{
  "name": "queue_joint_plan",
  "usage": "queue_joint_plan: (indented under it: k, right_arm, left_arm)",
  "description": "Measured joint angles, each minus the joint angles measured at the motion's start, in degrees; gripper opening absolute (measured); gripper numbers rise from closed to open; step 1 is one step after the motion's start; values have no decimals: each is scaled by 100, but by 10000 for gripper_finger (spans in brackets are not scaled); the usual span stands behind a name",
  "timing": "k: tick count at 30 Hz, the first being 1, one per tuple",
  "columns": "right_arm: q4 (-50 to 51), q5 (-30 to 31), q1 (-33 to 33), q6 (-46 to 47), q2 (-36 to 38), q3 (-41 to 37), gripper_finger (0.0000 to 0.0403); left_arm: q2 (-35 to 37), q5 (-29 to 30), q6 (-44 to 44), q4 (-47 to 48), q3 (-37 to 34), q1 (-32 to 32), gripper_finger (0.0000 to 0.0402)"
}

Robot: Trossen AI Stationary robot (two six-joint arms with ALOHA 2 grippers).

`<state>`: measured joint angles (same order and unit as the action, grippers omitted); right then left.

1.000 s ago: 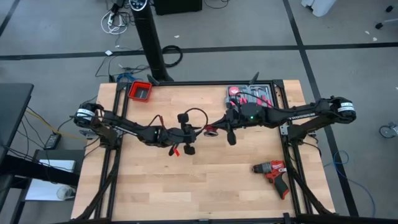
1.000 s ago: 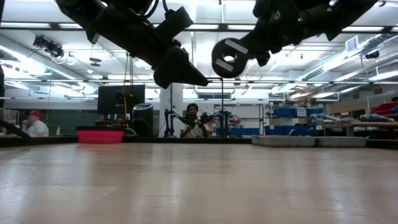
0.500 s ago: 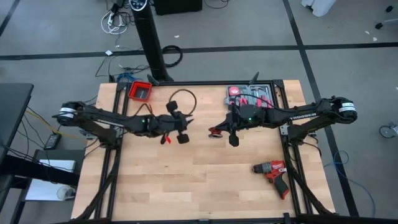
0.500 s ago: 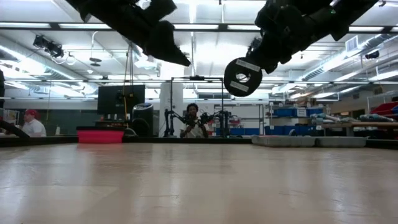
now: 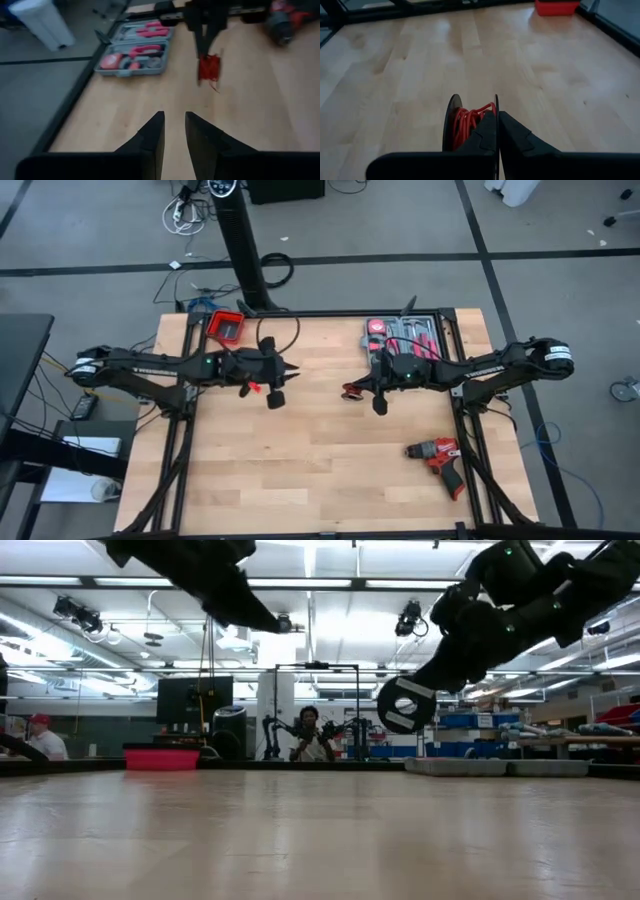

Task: Coil cords
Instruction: Coil the red wire onto the black spool

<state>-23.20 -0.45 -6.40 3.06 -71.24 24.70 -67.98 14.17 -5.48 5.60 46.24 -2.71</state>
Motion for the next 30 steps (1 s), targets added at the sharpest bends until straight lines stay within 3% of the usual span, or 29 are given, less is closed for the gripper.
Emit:
queue_joint_plan:
  k: [4,11,19,30]
  right_arm:
    - [79,-42,-6,85,-125,-11,2]
    - [-303,-356,4,195,-915,110,2]
    - [-448,-611,110,189,-1764,574,2]
    - [-627,-685,110,204,-2131,712,11]
  left_arm:
    - [259,-627,24,-305,-376,-229,81]
    - [720,-1175,451,-1398,-1386,-594,81]
    - [954,-1285,654,-1702,-1942,-709,81]
    - [953,-1298,873,-2133,-2326,-707,81]
